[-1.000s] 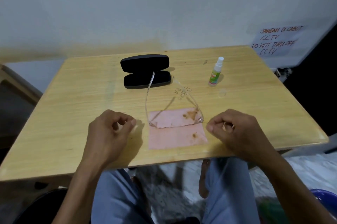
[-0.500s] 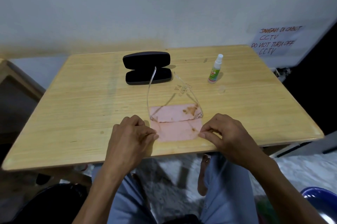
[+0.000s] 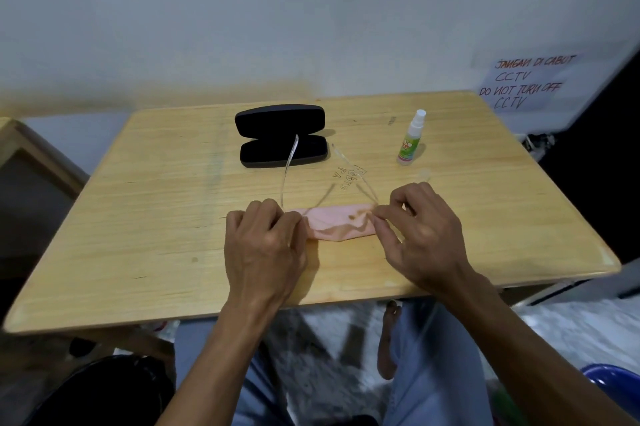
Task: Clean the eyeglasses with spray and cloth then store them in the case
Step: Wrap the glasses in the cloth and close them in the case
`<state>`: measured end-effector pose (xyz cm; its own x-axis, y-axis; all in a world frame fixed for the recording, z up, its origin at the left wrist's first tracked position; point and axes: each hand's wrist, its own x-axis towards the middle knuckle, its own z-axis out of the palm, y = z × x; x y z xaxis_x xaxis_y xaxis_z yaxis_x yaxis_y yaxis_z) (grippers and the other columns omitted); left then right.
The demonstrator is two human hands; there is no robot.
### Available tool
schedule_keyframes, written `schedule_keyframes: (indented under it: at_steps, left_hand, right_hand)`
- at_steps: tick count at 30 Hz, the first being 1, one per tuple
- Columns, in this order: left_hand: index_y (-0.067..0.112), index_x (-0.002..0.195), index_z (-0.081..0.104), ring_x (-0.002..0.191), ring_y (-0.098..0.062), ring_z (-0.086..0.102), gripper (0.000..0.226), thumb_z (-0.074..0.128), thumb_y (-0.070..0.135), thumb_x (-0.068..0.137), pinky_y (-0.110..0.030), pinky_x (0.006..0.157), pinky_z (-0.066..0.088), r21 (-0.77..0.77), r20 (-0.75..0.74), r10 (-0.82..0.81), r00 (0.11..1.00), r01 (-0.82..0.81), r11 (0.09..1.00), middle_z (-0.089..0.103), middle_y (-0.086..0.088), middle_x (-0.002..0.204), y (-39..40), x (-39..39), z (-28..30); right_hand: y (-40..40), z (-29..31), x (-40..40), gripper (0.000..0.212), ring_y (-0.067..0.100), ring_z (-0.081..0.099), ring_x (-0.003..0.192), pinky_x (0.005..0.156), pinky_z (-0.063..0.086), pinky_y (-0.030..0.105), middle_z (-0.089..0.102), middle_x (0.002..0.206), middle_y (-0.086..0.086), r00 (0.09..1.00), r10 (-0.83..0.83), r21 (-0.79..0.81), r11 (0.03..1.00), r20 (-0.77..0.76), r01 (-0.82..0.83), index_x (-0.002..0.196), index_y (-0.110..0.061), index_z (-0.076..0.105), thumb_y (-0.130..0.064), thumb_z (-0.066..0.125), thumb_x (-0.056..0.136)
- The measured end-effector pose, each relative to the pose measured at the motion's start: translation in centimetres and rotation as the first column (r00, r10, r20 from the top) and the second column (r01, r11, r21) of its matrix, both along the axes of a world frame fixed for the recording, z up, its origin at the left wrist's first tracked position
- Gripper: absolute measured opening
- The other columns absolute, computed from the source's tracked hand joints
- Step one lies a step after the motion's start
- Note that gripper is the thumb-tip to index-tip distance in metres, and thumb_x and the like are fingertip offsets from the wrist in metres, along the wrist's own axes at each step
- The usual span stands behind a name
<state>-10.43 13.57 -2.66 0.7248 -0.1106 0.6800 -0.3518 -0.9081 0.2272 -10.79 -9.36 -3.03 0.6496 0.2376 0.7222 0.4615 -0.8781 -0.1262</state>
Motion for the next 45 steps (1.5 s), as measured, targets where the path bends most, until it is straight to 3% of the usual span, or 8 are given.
schedule_keyframes:
  at_steps: [6,12,18,25,29,34,39,45]
  left_hand:
    - [0.012,0.062,0.064,0.055,-0.029,0.049,0.021,0.068,0.006,0.083,-0.040,0.060,0.030,0.109,0.083,0.105,0.991,-0.114,0.987,0.050,-0.005,0.059,-1.3,0.7,-0.1]
    - [0.013,0.076,0.075,0.056,-0.025,0.055,0.006,0.075,0.012,0.082,-0.040,0.059,0.035,-0.061,0.151,0.055,0.987,-0.046,0.997,0.055,-0.003,0.062,-0.6,-0.5,-0.3]
    - [0.018,0.093,0.077,0.067,-0.012,0.054,0.022,0.075,0.033,0.078,-0.042,0.069,0.048,-0.338,-0.183,0.044,0.982,-0.105,0.935,0.056,0.006,0.077,2.3,-1.4,0.5]
    - [0.024,0.100,0.078,0.075,0.000,0.056,0.020,0.073,0.035,0.084,-0.033,0.075,0.048,-0.384,-0.355,-0.090,0.931,-0.058,0.921,0.065,0.012,0.085,2.1,-0.4,1.3]
    - [0.021,0.096,0.079,0.077,0.002,0.061,0.014,0.074,0.029,0.085,-0.005,0.070,0.038,-0.442,-0.411,-0.105,0.906,-0.097,0.892,0.069,0.013,0.079,1.8,0.0,1.7]
    - [0.020,0.090,0.079,0.072,0.009,0.057,0.011,0.073,0.029,0.086,0.000,0.066,0.035,-0.446,-0.437,-0.077,0.896,-0.142,0.883,0.061,0.022,0.069,1.5,0.0,1.6]
    - [0.019,0.092,0.080,0.068,0.010,0.053,0.012,0.073,0.028,0.085,0.000,0.065,0.035,-0.397,-0.410,-0.064,0.910,-0.115,0.910,0.063,0.013,0.072,1.3,-0.1,1.8]
    - [0.023,0.089,0.080,0.077,-0.018,0.060,0.009,0.074,0.028,0.085,-0.039,0.080,0.040,-0.178,-0.340,-0.077,0.937,0.016,0.984,0.072,0.006,0.080,1.2,0.4,1.8]
  right_hand:
    - [0.6,-1.0,0.6,0.012,0.027,0.053,0.061,0.050,0.044,0.040,0.062,0.075,0.012,0.995,-0.036,0.012,0.999,0.092,0.035,0.078,-0.006,0.074,0.005,0.075,0.075]
    - [1.0,-0.9,-0.6,0.007,0.027,0.058,0.067,0.055,0.049,0.039,0.060,0.077,0.012,0.998,-0.044,0.189,0.981,0.048,0.034,0.085,-0.003,0.076,0.001,0.079,0.080]
    - [-0.6,-1.1,-1.3,0.029,-0.005,0.051,0.077,0.069,0.037,0.005,0.058,0.088,0.001,0.971,-0.053,0.429,0.890,-0.233,0.152,0.103,-0.006,0.077,-0.013,0.088,0.076]
    - [-0.8,-0.8,-0.4,0.019,-0.001,0.053,0.072,0.065,0.040,0.011,0.060,0.087,-0.001,0.926,0.060,0.487,0.862,-0.373,0.140,0.107,-0.015,0.079,-0.021,0.075,0.090]
    - [-0.5,-0.4,0.0,0.014,-0.005,0.054,0.073,0.064,0.039,0.008,0.059,0.086,-0.008,0.903,0.095,0.506,0.850,-0.420,0.146,0.103,-0.018,0.079,-0.021,0.074,0.091]
    - [-0.6,-0.2,0.4,0.010,0.003,0.057,0.081,0.069,0.044,0.019,0.061,0.089,-0.002,0.912,0.107,0.400,0.914,-0.397,0.067,0.100,-0.015,0.078,-0.016,0.071,0.092]
    - [0.0,-0.6,0.7,0.005,0.028,0.059,0.077,0.056,0.047,0.040,0.064,0.091,0.004,0.955,0.024,-0.035,0.999,-0.296,-0.036,0.093,-0.014,0.076,-0.016,0.074,0.089]
    - [-0.1,-0.9,0.7,0.006,0.019,0.056,0.081,0.063,0.041,0.030,0.060,0.091,0.000,0.934,0.071,0.123,0.992,-0.351,-0.029,0.092,-0.016,0.078,-0.018,0.078,0.086]
